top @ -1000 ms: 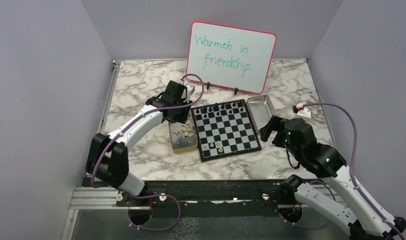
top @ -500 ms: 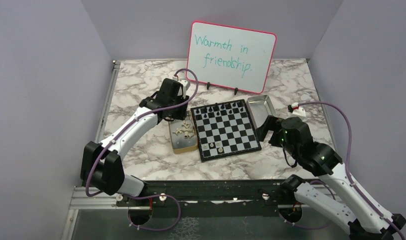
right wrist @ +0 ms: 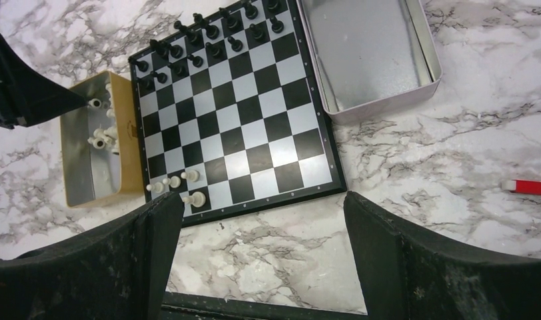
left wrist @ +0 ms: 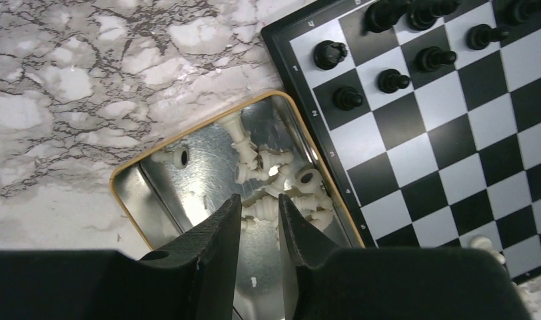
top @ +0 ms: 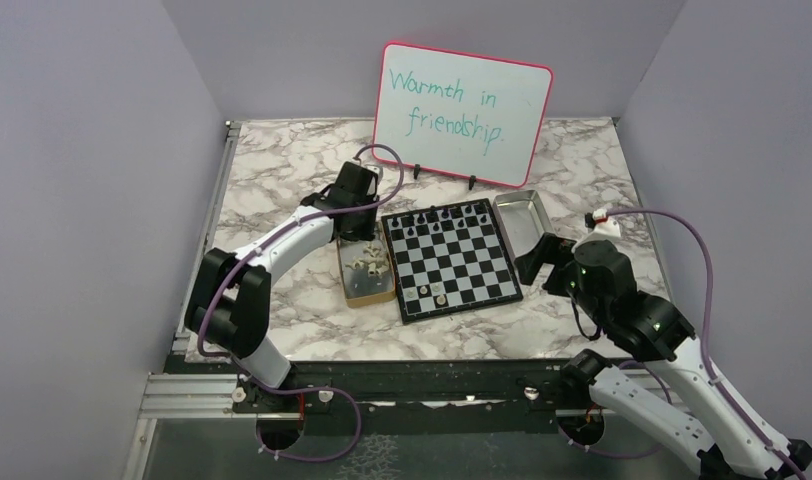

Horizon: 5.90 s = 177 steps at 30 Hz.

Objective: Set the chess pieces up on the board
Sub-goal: Pick up the chess piece from the storage box, then place the chess piece on the chessboard.

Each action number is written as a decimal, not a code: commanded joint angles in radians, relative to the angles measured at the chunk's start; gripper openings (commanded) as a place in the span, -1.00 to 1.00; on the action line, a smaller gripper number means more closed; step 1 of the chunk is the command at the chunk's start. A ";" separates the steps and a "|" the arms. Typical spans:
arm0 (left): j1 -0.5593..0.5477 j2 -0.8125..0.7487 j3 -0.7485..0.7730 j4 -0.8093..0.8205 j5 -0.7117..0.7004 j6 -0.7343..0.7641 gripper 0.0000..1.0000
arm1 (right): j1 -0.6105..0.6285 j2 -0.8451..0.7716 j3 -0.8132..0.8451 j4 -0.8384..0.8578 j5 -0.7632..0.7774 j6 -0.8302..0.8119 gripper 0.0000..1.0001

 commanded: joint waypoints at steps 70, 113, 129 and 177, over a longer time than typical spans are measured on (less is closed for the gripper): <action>0.003 -0.244 0.022 -0.178 0.522 0.142 -0.71 | 0.008 0.369 0.055 0.506 -0.361 -0.135 0.58; -0.108 -0.101 0.042 -0.136 0.823 0.190 -0.69 | 0.029 0.712 0.032 0.724 -0.836 0.063 -0.07; -0.130 -0.100 0.052 -0.124 0.780 0.165 -0.66 | 0.029 0.704 0.022 0.682 -0.869 0.036 -0.75; -0.405 0.028 0.282 -0.070 0.151 -0.061 -0.65 | 0.030 0.021 0.055 0.039 -0.148 0.020 1.00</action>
